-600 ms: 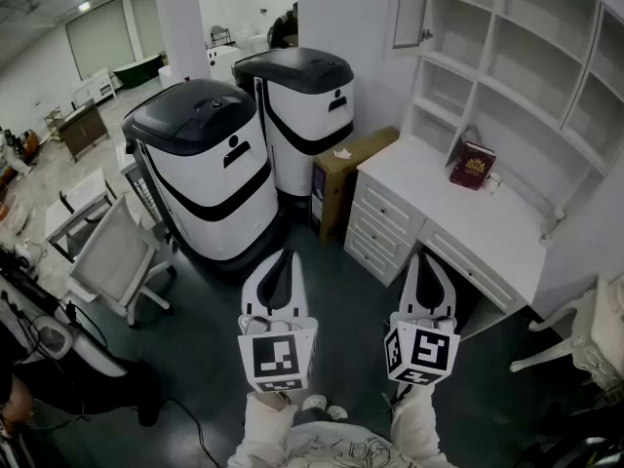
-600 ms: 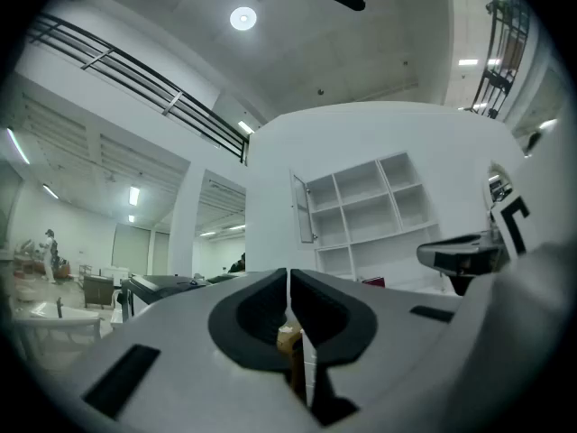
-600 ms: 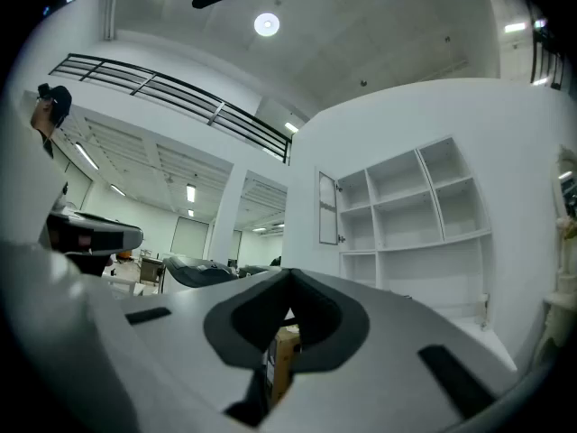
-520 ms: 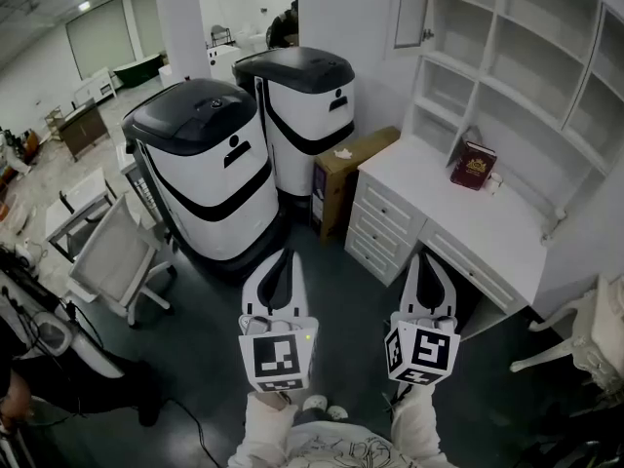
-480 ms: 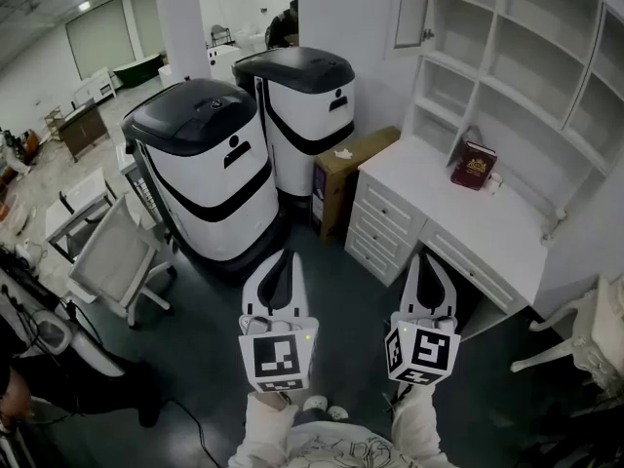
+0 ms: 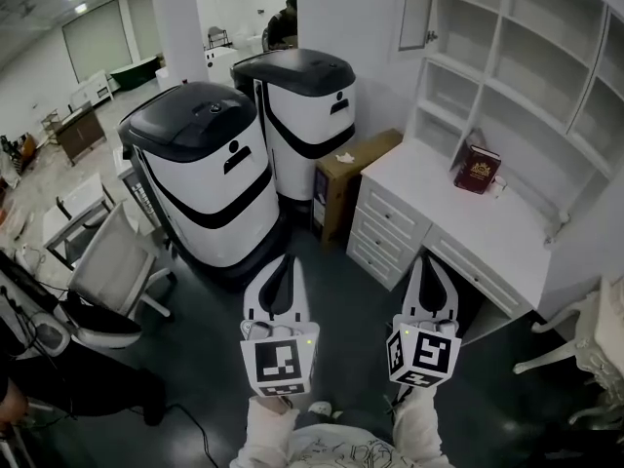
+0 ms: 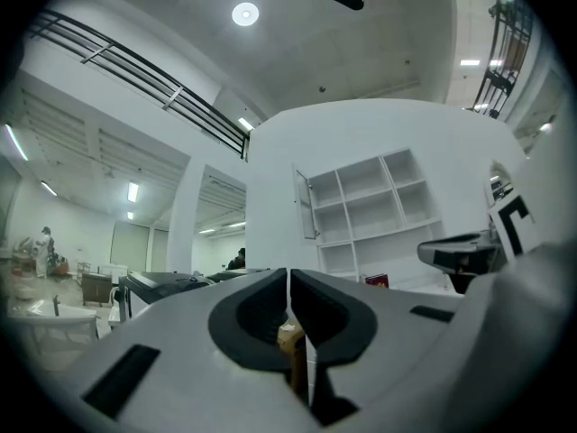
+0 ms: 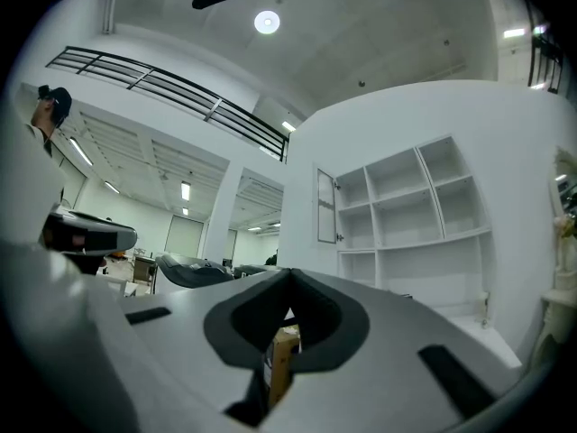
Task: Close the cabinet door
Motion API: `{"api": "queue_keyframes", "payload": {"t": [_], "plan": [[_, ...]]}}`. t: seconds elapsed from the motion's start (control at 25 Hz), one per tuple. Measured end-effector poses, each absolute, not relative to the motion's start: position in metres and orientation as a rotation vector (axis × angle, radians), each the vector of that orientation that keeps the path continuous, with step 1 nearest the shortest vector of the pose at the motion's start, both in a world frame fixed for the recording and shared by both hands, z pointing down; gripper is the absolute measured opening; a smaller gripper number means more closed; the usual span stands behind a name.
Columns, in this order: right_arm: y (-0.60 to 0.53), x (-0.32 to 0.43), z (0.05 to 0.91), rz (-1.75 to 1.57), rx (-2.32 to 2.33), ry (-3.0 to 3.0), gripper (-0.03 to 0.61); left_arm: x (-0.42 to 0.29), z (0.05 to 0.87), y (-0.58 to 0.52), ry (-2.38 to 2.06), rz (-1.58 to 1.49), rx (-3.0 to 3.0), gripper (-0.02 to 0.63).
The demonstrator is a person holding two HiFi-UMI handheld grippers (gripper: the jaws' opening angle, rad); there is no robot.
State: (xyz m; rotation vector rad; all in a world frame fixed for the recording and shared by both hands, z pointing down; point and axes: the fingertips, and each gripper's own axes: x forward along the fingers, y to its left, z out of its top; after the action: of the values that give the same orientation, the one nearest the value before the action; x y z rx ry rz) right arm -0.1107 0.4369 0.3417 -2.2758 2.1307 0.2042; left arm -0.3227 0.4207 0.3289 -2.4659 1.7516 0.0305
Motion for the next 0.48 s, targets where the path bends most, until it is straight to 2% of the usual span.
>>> {"api": "queue_keyframes", "payload": {"t": [0.48], "plan": [[0.411,-0.115,0.365,0.15,-2.306,2.145,0.003,-0.324,0.351,0.393,1.755,-0.013,-2.503,0.014]]}}
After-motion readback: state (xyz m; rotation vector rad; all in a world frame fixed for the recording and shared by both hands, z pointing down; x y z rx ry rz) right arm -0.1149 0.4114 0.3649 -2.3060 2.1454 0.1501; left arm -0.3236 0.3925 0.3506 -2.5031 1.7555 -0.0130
